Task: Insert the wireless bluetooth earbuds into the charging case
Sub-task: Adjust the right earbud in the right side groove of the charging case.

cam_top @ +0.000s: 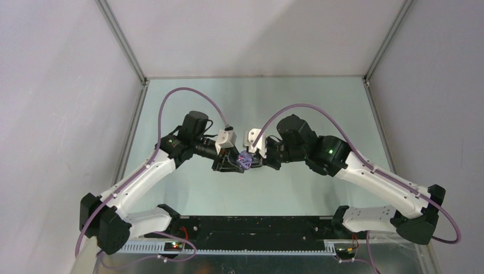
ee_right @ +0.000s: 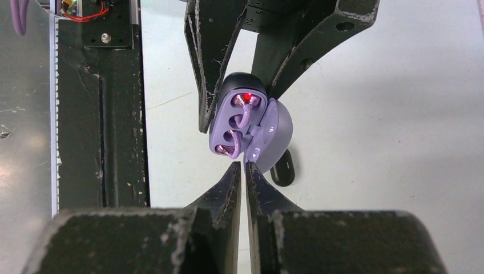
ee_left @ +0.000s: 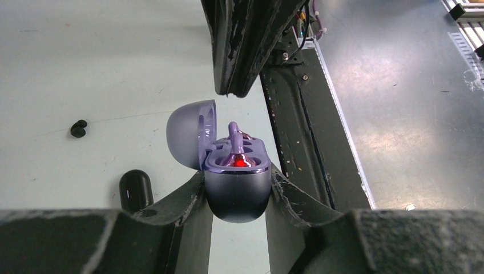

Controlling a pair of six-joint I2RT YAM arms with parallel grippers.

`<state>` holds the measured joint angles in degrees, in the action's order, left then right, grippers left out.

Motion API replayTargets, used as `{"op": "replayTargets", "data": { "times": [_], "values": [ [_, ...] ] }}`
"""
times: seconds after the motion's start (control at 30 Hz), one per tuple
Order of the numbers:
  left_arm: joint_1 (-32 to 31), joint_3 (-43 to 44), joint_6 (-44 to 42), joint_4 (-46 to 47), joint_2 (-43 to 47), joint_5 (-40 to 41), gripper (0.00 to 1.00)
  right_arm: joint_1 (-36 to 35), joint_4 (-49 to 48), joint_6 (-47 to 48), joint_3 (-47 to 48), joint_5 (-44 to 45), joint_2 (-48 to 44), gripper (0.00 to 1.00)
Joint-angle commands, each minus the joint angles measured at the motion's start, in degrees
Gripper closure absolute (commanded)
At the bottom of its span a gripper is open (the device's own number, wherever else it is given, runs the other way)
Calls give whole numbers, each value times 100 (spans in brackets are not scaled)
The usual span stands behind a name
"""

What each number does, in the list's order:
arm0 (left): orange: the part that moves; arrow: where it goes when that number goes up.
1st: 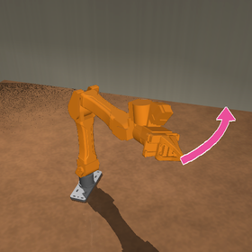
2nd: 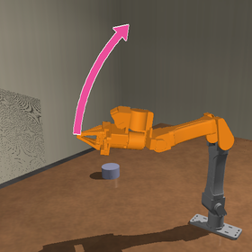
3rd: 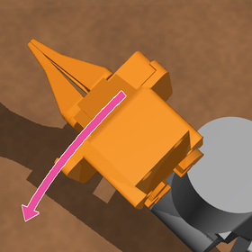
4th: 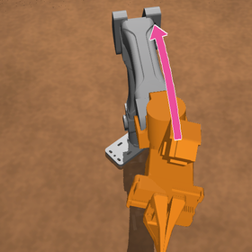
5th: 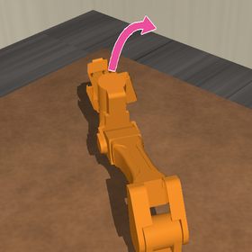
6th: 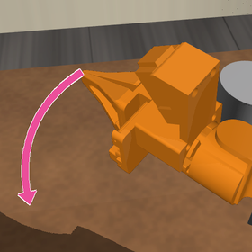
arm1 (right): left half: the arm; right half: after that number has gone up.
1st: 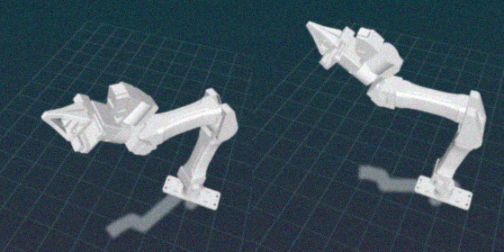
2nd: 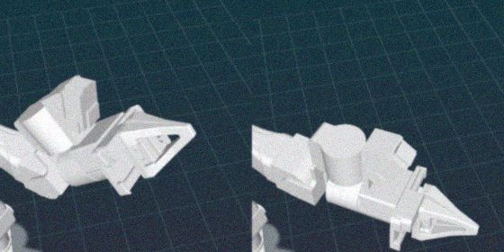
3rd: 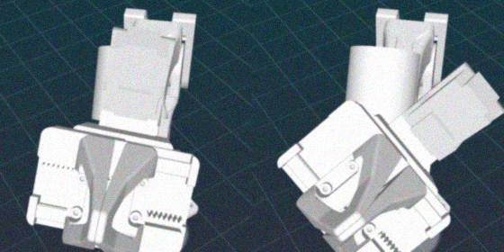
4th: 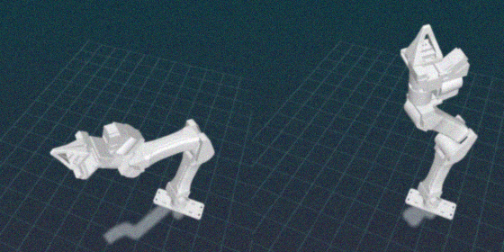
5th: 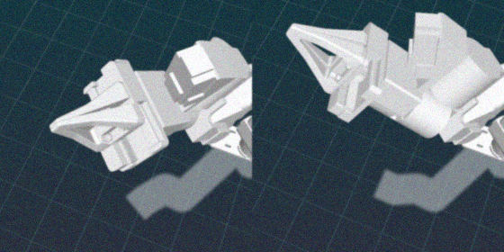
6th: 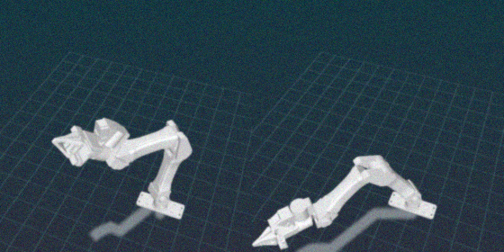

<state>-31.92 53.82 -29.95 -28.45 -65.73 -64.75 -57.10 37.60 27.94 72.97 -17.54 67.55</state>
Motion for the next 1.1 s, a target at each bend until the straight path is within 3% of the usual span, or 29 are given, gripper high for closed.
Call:
{"op": "replayTargets", "data": {
  "times": [0.0, 0.27, 0.5, 0.83, 1.07],
  "values": [
    [-24, 201, 7, 98, 60, -219, 96, -40, -215, -126, 12, -111, 113, 89],
    [-25, 178, 13, 127, 82, -241, 96, -82, -148, -114, 7, -340, 192, 83],
    [-25, 178, 19, 134, 82, -255, 96, -96, -279, -200, 9, -25, 324, 80],
    [-22, 142, 21, 142, 128, -233, 96, -97, -33, -102, 9, -679, 224, 79],
    [-24, 144, 18, 147, 126, -216, 96, 91, 52, -60, 133, -629, -71, 78]
  ]
}}
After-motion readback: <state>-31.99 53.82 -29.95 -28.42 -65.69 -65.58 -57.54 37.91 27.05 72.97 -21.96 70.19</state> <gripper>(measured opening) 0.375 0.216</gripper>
